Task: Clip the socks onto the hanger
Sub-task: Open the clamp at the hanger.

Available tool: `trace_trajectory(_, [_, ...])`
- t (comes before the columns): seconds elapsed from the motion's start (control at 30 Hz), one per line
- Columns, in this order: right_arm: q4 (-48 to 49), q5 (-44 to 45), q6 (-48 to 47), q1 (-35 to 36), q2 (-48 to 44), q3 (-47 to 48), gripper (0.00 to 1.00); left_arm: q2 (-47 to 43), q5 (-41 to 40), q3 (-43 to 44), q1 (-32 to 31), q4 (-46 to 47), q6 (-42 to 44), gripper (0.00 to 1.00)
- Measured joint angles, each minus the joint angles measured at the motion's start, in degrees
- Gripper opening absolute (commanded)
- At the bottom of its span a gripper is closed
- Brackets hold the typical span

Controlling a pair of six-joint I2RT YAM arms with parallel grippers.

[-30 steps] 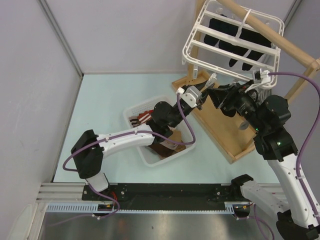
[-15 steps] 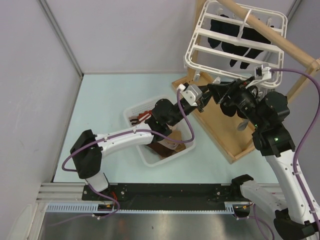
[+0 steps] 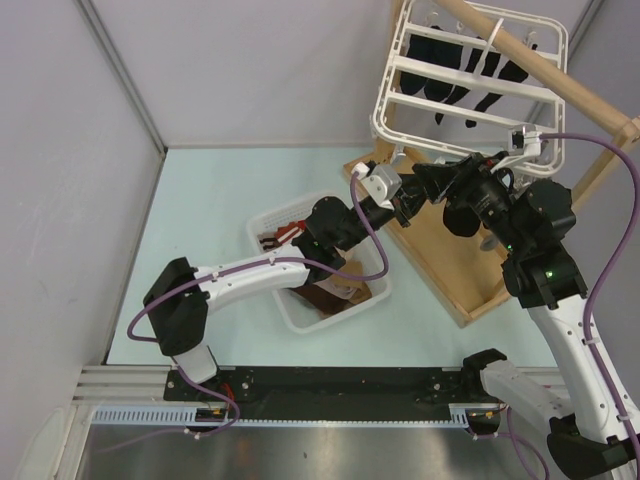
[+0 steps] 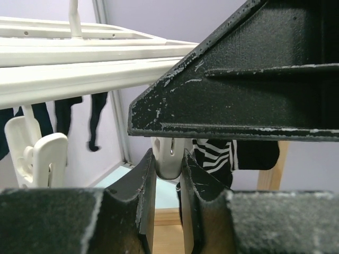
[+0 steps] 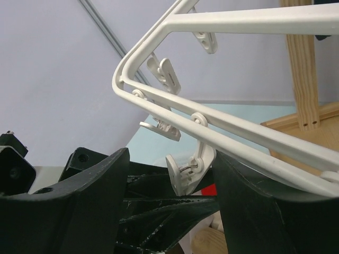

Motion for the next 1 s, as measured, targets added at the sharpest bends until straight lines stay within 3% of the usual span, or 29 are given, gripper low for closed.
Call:
trace_trajectory(0.2, [0.48,0.44,0.48,-0.04,-0.02,0.0,0.59,0.11,0.63,0.0,0.04,0.48,-2.23,0.03])
trace_trajectory(0.37, [0.61,1.11,0.46,-0.17,-0.04,0.0,0.43,0.11,0.81,0.0,0.07,0.59,-3.28,0.07])
trace_trajectory(0.4, [0.61,1.29,0.37,-0.22,-0.04,0.0,0.37,0.11,0.83,0.0,0.07,0.59,-3.32,0.13])
trace_trajectory(0.67, [0.96,2.23,0.02,-0.28,-0.04,0.0,0.18,0.04,1.38,-0.26,0.04,0.33,-3.26,0.44])
trace_trajectory(0.7, [1.18,2.51,-0.02,-0.42,-0.07,0.0,0.16,-0.07,1.73,-0.7,-0.04,0.02,-3.17,0.55])
trace_trajectory(0.87, [1.38,3.08,-0.17,-0.59,-0.24,0.0,0.06,-1.22,1.92,-5.18,-0.79,-1.84,-2.69,0.84])
trace_trajectory(1.0, [1.36,3.48,-0.2,-0.59,-0.24,0.0,0.0,-4.55,-0.15,-9.57,-0.98,-4.79,-1.57,0.92])
